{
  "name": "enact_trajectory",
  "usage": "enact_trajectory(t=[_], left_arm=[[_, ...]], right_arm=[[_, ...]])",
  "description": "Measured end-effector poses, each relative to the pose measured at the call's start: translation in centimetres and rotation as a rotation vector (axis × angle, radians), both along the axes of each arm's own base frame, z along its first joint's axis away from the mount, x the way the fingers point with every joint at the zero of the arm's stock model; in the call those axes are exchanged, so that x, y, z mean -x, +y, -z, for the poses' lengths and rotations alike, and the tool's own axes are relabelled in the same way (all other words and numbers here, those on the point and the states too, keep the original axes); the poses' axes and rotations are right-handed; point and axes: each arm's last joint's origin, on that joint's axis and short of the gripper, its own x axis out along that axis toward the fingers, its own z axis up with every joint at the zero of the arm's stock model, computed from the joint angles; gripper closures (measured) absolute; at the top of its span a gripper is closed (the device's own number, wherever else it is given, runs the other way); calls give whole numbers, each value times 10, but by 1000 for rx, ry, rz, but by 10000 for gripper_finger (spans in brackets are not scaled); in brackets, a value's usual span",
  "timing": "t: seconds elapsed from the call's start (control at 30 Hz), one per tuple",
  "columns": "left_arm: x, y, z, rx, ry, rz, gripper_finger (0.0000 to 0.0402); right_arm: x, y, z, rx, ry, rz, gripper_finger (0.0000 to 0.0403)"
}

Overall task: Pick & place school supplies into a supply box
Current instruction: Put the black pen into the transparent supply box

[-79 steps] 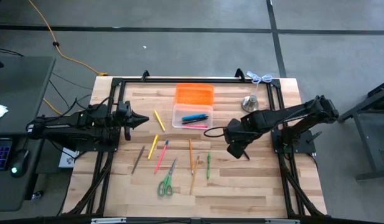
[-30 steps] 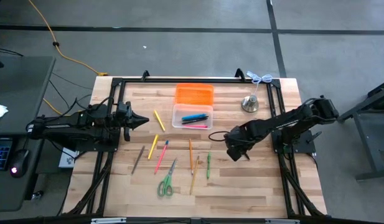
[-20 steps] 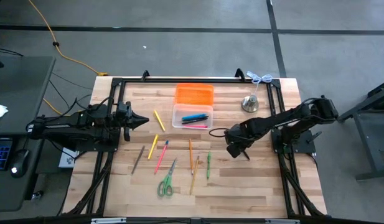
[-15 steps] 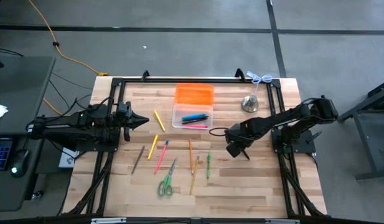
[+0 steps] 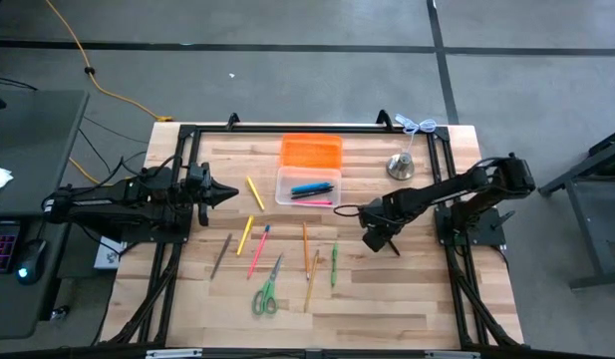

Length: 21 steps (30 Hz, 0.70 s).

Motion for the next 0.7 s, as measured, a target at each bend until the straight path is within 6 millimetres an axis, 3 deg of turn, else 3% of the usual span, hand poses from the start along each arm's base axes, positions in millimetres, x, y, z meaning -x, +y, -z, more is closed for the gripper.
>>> enact_trajectory(t=[0.13, 0.47, 0.7], left_arm=[[0, 0, 0, 0, 1, 0, 369], [0, 0, 0, 0, 1, -1, 369], [0, 0, 0, 0, 2, -4, 369]], right_arm=[[-5, 0, 10, 5, 60, -30, 324], [-10, -1, 9, 75, 89, -60, 326], [-9, -2, 9, 104, 96, -60, 365]])
